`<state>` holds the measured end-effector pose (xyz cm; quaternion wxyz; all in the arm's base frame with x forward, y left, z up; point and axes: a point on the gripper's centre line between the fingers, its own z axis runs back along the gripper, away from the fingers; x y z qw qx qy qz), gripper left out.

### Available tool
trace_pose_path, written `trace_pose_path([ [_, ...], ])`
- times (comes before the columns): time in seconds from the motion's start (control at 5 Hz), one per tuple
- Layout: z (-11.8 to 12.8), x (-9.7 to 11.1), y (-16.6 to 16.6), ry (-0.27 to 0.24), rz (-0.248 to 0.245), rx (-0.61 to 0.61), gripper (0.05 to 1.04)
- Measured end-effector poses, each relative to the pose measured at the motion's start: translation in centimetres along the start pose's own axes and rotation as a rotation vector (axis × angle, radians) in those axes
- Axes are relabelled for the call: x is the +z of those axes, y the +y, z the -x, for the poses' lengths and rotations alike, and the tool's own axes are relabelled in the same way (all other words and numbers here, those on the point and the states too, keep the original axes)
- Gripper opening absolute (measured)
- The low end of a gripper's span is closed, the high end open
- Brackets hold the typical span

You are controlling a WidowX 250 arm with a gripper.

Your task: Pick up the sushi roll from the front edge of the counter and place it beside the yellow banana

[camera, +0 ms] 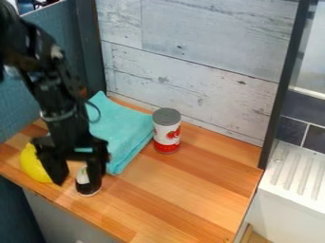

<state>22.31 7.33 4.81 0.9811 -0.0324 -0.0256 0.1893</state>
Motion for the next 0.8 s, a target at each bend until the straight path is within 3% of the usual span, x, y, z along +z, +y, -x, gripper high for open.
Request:
trace_pose_path([
  [0.2, -0.2, 2.8, 0.4, 0.009, -0.06, 0.043, 1.007],
  [0.4, 0.6, 5.1, -1.6, 0.022, -0.102, -0.015, 1.007],
  [0.6, 1.8, 7.0, -4.8, -0.005, -0.081, -0.135, 1.007],
  [0.8, 2.7, 7.9, -8.2, -0.015, -0.098, -0.228, 1.007],
])
